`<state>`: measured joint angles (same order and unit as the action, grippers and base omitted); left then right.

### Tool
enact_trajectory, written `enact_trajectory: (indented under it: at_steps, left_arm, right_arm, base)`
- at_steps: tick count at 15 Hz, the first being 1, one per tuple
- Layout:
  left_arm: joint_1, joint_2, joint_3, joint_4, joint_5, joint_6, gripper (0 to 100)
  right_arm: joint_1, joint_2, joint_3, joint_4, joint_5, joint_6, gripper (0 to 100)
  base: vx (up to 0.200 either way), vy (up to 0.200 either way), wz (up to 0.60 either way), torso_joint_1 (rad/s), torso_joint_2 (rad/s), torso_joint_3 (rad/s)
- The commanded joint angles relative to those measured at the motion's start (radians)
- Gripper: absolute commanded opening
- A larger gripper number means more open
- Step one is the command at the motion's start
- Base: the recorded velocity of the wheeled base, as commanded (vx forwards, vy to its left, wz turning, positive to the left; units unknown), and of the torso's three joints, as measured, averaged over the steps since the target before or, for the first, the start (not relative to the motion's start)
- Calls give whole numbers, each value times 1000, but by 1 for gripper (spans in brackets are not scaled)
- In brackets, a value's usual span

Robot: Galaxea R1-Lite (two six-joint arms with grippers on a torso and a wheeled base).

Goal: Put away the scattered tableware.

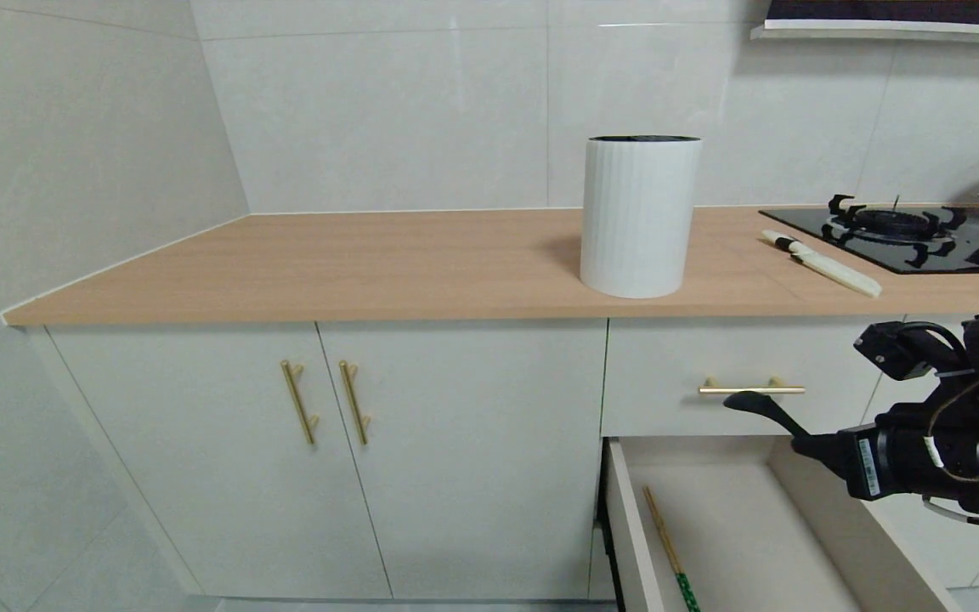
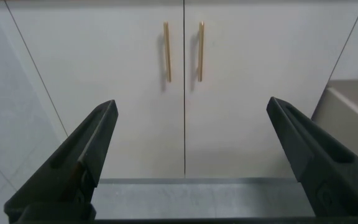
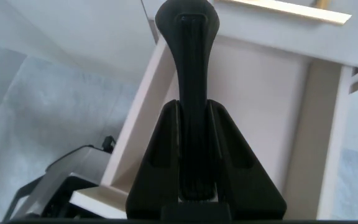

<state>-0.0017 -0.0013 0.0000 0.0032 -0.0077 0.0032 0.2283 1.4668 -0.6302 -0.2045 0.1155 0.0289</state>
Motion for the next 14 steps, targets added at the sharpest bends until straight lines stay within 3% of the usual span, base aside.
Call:
enact_trajectory:
  at_steps: [1,6,11,14]
  left_arm:
    - [0,1,0,0,0,0,100]
    - [0,1,0,0,0,0,100]
    - [0,1,0,0,0,0,100]
    - [0,1,0,0,0,0,100]
  right_arm:
    - [0,20,0,0,1,0,0]
    - [0,38,0,-1,0,0,0]
    - [0,55,-2,-1,1,0,0]
    - [-7,205,-9,-4,0,0,0]
  base:
    - [0,0,0,-154,461,305]
    - [0,0,0,-110,399,275]
    - [0,0,0,-10,50,37]
    - [0,0,0,0,0,0]
